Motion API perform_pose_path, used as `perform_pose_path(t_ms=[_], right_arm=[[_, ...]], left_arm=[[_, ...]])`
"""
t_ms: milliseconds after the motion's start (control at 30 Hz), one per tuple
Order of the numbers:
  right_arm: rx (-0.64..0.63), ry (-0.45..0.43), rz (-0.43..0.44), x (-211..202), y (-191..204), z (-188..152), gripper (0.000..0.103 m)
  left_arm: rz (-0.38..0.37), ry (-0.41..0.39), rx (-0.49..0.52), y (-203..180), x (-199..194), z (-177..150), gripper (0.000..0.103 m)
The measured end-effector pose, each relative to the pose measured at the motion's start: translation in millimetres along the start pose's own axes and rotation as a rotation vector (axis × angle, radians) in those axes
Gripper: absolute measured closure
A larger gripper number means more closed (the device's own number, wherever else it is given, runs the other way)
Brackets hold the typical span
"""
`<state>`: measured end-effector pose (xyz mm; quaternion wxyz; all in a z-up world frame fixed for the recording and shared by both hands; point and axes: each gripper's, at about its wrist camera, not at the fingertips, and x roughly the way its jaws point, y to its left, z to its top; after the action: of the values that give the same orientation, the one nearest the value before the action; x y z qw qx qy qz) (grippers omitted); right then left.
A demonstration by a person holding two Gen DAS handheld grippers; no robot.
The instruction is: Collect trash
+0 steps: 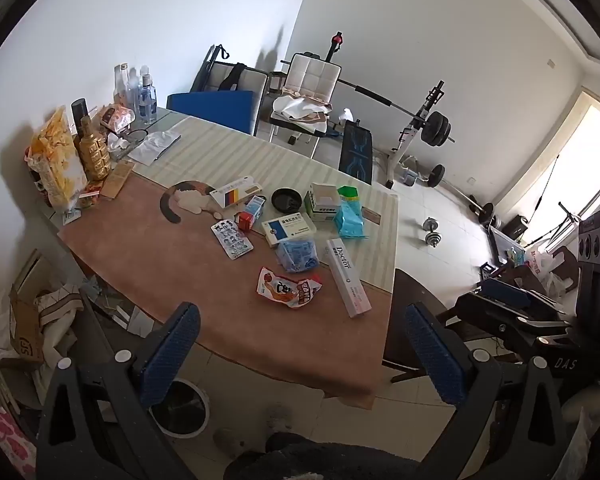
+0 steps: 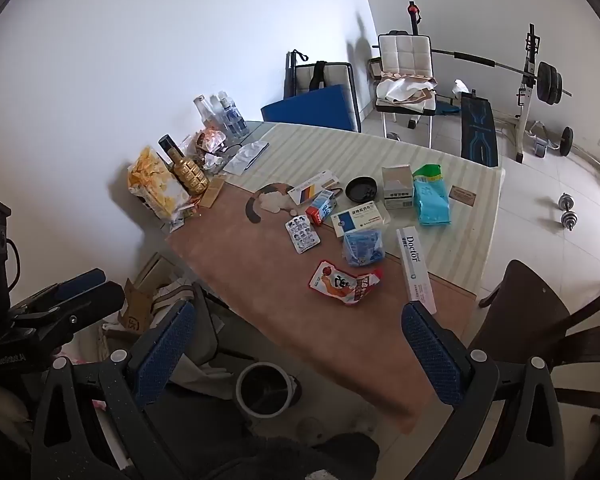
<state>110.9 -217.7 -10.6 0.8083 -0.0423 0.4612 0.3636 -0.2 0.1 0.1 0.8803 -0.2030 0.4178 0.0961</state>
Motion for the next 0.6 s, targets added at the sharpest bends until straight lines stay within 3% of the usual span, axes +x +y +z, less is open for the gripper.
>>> perform_pose_path(t_ms=[600], right_arm=[[-0.008,0.006,0.001,3.7,1.1,-3.1,0.000]], left_arm=[[-0.001,-0.006,-0.002,-1.1,-0.3,-0.5,0.000]])
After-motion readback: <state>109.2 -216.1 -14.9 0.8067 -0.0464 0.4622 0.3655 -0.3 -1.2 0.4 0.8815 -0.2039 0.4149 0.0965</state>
